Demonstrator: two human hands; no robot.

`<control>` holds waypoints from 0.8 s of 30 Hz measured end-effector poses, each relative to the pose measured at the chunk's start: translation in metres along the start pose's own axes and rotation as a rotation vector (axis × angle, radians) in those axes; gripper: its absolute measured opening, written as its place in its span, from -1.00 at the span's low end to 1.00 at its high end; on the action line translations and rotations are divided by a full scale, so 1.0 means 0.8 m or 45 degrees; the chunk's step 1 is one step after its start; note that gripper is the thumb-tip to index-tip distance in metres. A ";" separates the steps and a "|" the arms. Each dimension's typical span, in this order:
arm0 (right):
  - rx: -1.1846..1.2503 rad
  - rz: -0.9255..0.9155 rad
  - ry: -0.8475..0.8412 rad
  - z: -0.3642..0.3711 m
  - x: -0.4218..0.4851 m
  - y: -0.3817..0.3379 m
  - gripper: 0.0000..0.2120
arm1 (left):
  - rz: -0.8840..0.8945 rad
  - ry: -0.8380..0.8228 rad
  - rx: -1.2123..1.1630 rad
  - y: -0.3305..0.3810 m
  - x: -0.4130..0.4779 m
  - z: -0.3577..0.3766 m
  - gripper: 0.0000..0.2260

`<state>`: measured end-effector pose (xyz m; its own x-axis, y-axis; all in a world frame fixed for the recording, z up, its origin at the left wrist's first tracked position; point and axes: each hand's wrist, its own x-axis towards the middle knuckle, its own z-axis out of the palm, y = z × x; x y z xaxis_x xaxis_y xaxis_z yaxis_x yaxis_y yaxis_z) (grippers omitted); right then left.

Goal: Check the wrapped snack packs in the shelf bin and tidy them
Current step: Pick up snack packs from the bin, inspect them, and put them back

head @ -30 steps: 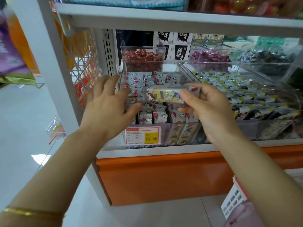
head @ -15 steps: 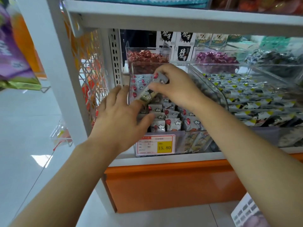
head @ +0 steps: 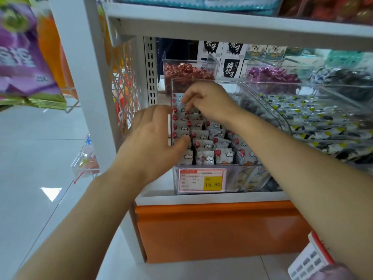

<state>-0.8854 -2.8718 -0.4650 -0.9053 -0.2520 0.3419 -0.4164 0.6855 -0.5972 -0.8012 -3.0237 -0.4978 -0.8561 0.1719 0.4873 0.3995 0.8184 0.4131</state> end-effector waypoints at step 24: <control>1.073 0.265 0.668 -0.053 -0.127 -0.012 -0.87 | 0.044 0.245 -0.339 0.042 -0.024 -0.003 -0.69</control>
<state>-0.7861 -2.8240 -0.4633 -0.9000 0.2882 0.3270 -0.3615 -0.0744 -0.9294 -0.7708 -3.0004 -0.4914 -0.7731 0.0692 0.6304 0.5204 0.6373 0.5683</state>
